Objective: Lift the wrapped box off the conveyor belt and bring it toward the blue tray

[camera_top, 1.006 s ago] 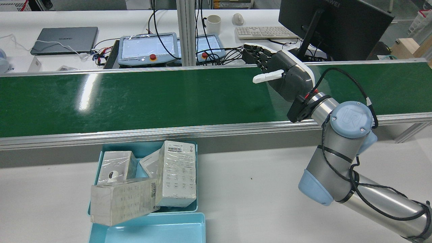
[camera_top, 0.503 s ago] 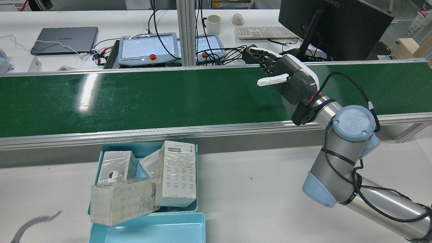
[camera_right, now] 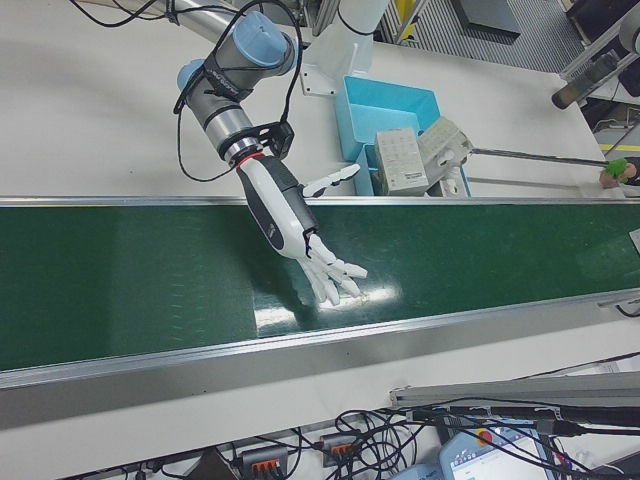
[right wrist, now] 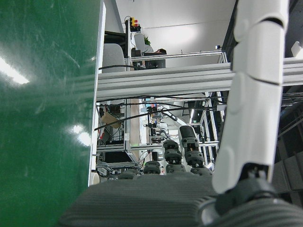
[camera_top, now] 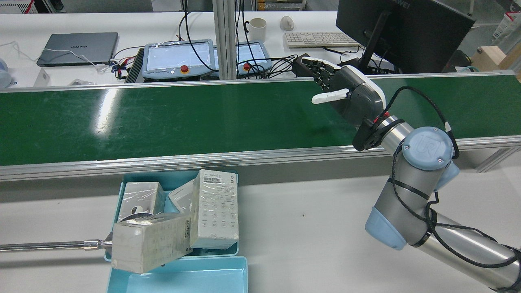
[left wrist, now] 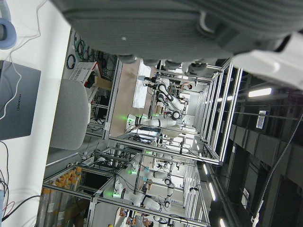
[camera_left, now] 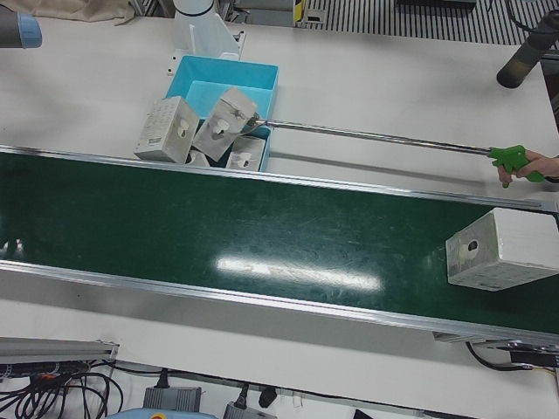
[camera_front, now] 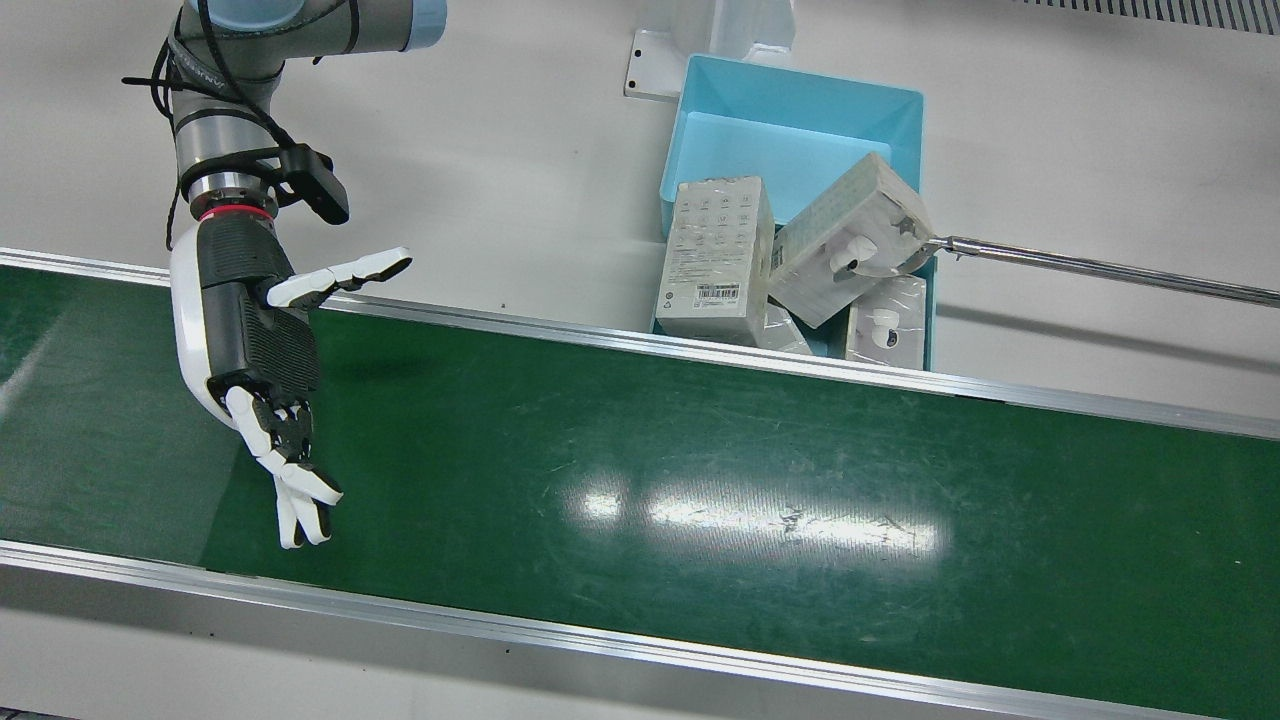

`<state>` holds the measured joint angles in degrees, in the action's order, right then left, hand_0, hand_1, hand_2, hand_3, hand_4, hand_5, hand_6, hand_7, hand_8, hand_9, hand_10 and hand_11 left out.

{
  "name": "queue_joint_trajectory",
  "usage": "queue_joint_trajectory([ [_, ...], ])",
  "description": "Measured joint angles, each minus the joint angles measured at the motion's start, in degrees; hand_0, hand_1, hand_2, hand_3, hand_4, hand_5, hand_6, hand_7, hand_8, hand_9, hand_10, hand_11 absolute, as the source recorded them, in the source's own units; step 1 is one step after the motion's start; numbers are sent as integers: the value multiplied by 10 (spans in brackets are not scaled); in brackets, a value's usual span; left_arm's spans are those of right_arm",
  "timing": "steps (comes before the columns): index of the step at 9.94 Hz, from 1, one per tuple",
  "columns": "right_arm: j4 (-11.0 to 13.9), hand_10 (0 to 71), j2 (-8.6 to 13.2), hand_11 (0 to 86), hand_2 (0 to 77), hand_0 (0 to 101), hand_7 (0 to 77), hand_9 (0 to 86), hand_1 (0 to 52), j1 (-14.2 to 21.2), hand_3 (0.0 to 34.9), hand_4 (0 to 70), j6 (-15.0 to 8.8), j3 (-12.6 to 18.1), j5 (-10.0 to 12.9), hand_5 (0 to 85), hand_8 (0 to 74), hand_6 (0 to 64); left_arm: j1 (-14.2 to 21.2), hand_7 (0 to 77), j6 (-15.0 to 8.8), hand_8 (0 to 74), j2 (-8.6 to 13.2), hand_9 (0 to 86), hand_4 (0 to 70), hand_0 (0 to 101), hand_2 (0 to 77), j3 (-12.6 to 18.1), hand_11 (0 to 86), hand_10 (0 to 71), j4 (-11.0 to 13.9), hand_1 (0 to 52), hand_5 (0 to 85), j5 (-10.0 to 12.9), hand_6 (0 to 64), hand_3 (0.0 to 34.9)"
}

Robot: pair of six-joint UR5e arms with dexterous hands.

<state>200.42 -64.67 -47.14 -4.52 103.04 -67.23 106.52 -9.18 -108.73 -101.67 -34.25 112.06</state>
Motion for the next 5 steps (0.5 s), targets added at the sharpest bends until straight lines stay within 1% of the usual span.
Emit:
queue_joint_trajectory([
  [5, 0, 0, -1, 5, 55, 469, 22, 27, 125, 0, 0, 82, 4, -1, 0, 175, 11, 22, 0, 5, 0, 5, 0, 0, 0, 0, 11, 0, 5, 5, 0, 0, 11, 0, 5, 0],
])
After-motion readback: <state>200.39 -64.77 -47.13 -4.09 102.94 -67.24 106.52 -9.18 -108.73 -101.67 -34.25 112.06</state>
